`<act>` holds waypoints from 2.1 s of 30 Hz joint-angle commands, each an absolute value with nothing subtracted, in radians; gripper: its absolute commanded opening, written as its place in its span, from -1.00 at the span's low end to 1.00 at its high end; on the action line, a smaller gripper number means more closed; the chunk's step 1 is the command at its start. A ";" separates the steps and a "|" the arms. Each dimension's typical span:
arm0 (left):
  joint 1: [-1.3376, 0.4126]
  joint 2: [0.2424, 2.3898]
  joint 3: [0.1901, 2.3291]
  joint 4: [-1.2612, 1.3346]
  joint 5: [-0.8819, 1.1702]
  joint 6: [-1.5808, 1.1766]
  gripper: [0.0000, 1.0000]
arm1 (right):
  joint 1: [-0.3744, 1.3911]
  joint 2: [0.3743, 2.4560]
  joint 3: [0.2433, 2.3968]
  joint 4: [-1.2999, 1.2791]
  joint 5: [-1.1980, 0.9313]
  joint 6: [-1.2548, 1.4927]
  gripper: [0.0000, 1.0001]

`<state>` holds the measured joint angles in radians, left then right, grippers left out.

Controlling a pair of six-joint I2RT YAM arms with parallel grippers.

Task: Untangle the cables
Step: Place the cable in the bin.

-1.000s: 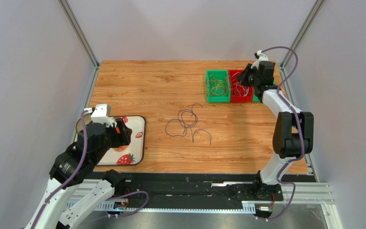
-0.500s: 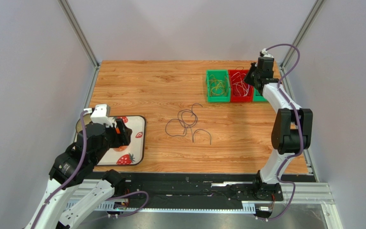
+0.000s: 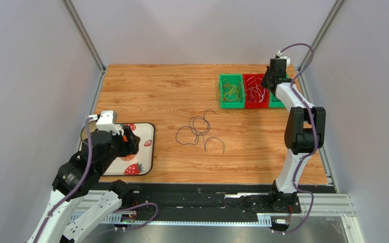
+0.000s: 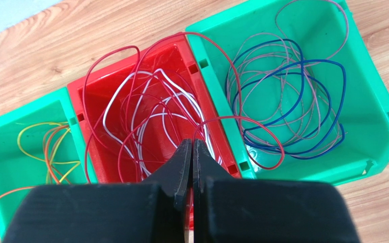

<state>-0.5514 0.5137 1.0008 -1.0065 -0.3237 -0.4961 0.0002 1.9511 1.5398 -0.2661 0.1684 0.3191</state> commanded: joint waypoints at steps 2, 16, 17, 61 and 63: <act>-0.535 0.523 0.997 -0.991 -0.321 -0.495 0.52 | 0.087 1.960 1.580 -0.247 0.251 0.227 -1.00; -0.535 0.509 0.994 -0.986 -0.311 -0.492 0.52 | 0.176 1.993 1.552 -0.299 0.345 0.184 -1.00; -0.535 0.508 0.994 -0.986 -0.311 -0.491 0.52 | 0.178 1.993 1.551 -0.301 0.347 0.183 -1.00; -0.517 0.494 0.991 -0.977 -0.295 -0.482 0.52 | 0.051 1.923 1.695 -0.568 0.291 0.106 -0.14; -0.515 0.495 0.991 -0.977 -0.295 -0.483 0.52 | 0.048 1.934 1.701 -0.577 0.291 0.101 -0.14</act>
